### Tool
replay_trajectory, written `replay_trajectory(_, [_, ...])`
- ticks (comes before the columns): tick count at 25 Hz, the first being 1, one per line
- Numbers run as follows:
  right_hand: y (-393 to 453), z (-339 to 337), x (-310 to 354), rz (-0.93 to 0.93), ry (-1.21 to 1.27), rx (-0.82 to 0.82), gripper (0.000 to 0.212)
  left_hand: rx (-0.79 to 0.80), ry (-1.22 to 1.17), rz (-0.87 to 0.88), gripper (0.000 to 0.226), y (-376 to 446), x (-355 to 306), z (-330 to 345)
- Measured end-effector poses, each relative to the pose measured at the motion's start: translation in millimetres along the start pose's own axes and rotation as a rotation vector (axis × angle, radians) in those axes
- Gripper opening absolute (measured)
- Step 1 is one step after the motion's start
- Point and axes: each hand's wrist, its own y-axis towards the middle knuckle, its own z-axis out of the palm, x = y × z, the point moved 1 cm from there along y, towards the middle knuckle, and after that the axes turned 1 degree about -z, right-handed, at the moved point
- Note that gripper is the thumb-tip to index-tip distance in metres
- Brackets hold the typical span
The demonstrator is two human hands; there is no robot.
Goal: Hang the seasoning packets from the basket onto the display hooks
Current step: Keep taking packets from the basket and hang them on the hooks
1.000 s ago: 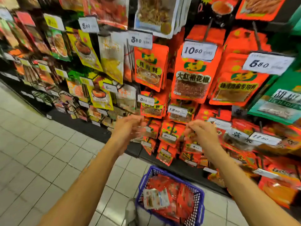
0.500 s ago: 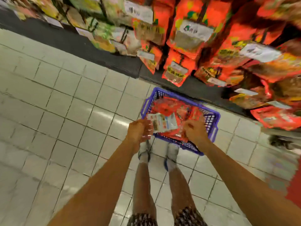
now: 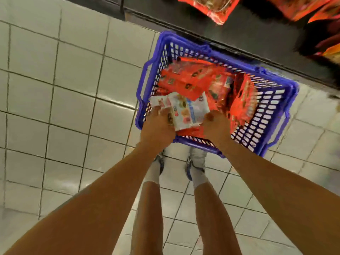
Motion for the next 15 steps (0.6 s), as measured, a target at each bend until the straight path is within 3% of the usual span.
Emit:
replay_trajectory(3, [11.0,2.9,-30.7,0.026,-0.055,-0.058,0.012,0.146,0.385,0.134,0.113,33.2,-13.5,35.1])
replay_trajectory(5, [12.7,-0.6,-46.5,0.026,-0.014,-0.084,0.015,0.215,0.485,0.08,0.123,42.8,-16.1,51.0])
replay_trajectory(7, [12.7,-8.0,-52.8,0.032,0.028,-0.108,0.015,0.19,0.54,0.055,0.111,40.9,-15.1,53.2])
replay_trajectory(9, [9.2,-15.6,-51.2,0.016,0.107,-0.139,0.014,0.121,0.489,0.142,0.085,33.9,-10.5,46.4])
replay_trajectory(12, [3.2,-31.9,-36.2,-0.046,0.218,-0.228,0.015,0.064,0.13,0.249,0.037,20.2,-1.2,27.0])
replay_trajectory(15, [13.4,-48.5,-16.3,-0.052,0.249,-0.18,0.02,0.064,-0.026,0.194,0.022,14.8,4.0,12.2])
